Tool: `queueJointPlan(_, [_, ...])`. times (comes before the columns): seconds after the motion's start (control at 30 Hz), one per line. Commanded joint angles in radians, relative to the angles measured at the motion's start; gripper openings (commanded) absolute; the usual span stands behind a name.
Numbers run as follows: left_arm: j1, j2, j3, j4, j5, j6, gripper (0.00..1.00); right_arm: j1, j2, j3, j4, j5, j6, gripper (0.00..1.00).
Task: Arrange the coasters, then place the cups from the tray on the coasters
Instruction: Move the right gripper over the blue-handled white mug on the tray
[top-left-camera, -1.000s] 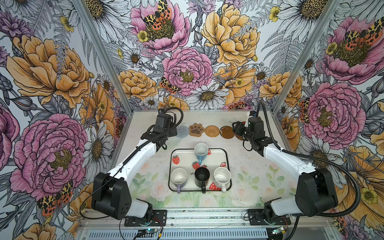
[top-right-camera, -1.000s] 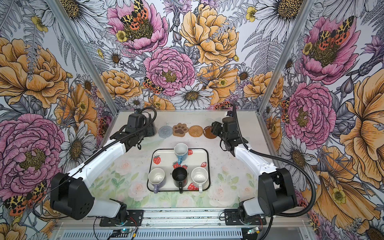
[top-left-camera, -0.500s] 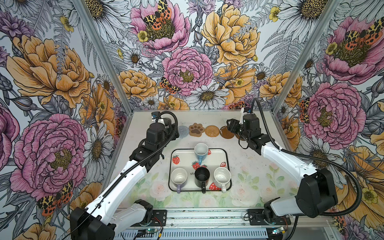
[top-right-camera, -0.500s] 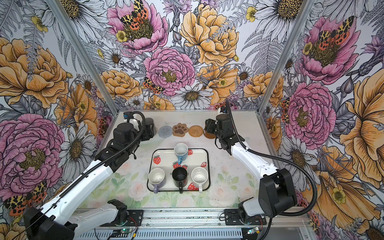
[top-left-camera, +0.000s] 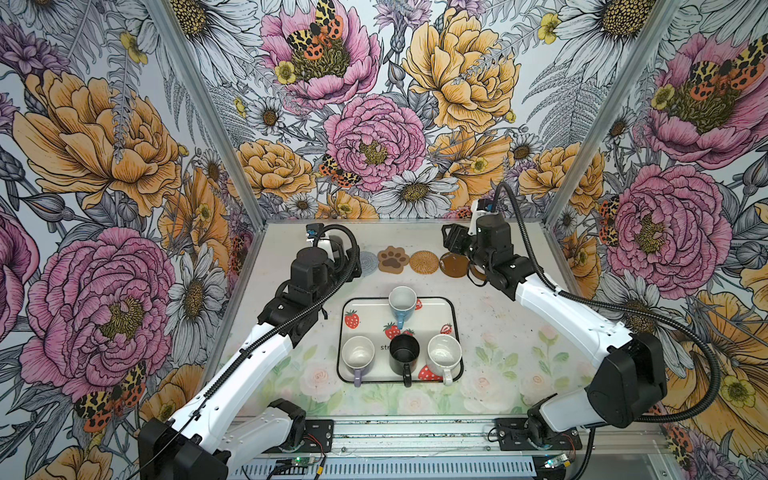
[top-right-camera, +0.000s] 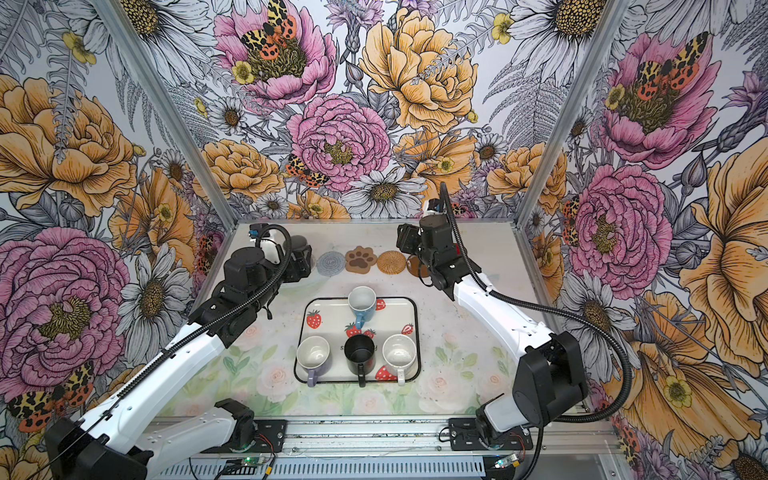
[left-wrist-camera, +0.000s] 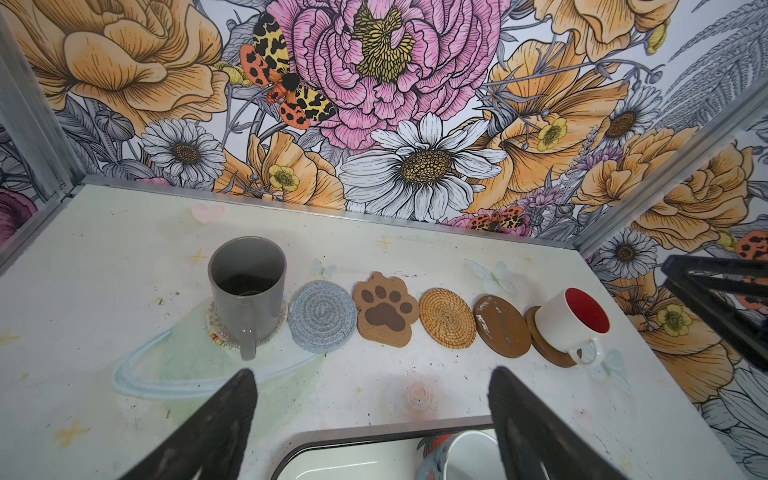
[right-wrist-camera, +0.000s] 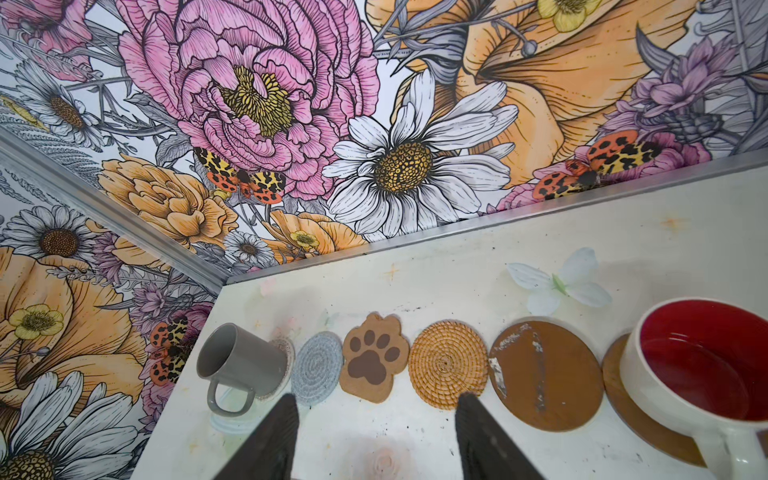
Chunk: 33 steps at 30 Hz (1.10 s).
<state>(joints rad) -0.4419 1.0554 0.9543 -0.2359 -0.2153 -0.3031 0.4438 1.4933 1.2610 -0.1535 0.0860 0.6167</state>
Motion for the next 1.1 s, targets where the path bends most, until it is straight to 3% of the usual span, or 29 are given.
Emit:
queueJointPlan(0.0, [0.01, -0.006, -0.012, 0.029, 0.035, 0.029, 0.89, 0.007, 0.035, 0.039, -0.032, 0.023, -0.006, 0.63])
queueJointPlan(0.3, [0.027, 0.013, 0.011, 0.046, 0.041, 0.006, 0.92, 0.009, 0.029, 0.046, -0.066, 0.03, -0.031, 0.63])
queueJointPlan(0.5, [0.018, 0.028, 0.012, 0.058, 0.07, -0.022, 0.93, 0.01, -0.063, 0.008, -0.122, 0.051, -0.068, 0.64])
queueJointPlan(0.8, [-0.018, 0.033, -0.035, 0.1, 0.06, -0.061, 0.93, 0.015, -0.169, -0.037, -0.238, -0.014, -0.133, 0.65])
queueJointPlan(1.07, [-0.058, 0.007, -0.059, 0.087, -0.023, -0.063, 0.94, 0.081, -0.297, -0.131, -0.256, -0.003, -0.156, 0.67])
